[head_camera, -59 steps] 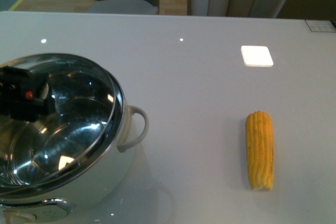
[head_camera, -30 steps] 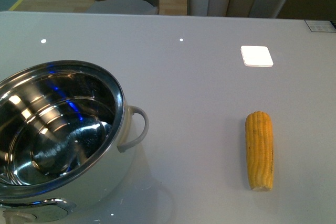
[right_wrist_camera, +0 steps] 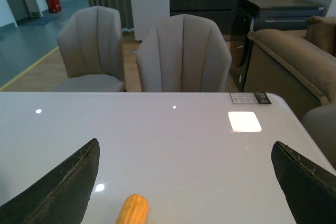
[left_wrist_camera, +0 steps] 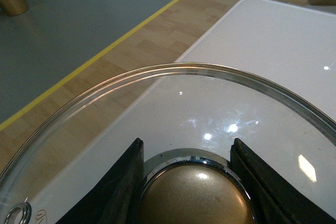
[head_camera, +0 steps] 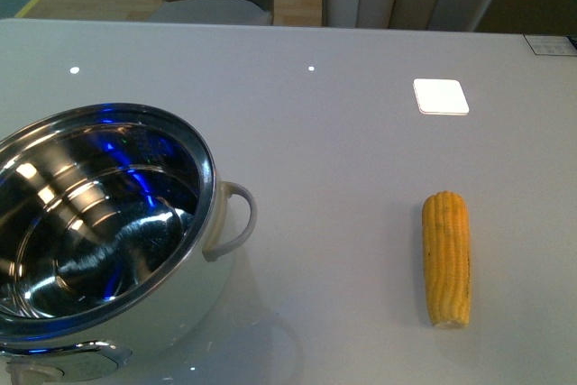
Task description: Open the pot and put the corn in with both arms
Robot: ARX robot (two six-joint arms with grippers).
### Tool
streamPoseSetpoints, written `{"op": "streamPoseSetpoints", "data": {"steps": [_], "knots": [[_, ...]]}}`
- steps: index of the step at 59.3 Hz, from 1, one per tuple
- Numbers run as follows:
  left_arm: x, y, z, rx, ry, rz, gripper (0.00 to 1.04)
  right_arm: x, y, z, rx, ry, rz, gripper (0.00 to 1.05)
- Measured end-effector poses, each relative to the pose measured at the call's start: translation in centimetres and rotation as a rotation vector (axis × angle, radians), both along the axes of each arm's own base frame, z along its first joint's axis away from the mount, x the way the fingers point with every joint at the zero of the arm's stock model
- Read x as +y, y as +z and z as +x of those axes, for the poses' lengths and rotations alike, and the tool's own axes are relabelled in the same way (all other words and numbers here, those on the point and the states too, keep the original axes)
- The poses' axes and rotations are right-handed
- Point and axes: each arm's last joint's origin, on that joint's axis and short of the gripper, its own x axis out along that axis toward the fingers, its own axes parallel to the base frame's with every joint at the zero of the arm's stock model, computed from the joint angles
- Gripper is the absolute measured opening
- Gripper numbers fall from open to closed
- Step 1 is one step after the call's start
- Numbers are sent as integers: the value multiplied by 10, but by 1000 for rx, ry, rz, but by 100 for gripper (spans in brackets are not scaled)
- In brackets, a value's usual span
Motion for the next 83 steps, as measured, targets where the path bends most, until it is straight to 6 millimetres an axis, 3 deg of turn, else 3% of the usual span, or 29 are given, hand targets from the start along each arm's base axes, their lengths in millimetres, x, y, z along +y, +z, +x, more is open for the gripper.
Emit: {"op": "streamPoseSetpoints", "data": {"steps": [13, 25, 42, 57, 75, 83], "knots": [[5, -30, 6, 50, 33, -63, 43, 0, 0, 0, 0, 0, 0, 96], [24, -63, 42, 39, 51, -103, 43, 0, 0, 0, 0, -1, 0, 96], [36, -82, 64, 34, 63, -111, 43, 0, 0, 0, 0, 0, 0, 96], [38, -104, 64, 59, 65, -118, 43, 0, 0, 0, 0, 0, 0, 96], [41, -112, 60, 46, 78, -99, 43, 0, 0, 0, 0, 1, 0, 96], [40, -113, 56, 44, 90, -107, 62, 0, 0, 0, 0, 0, 0, 96]]}}
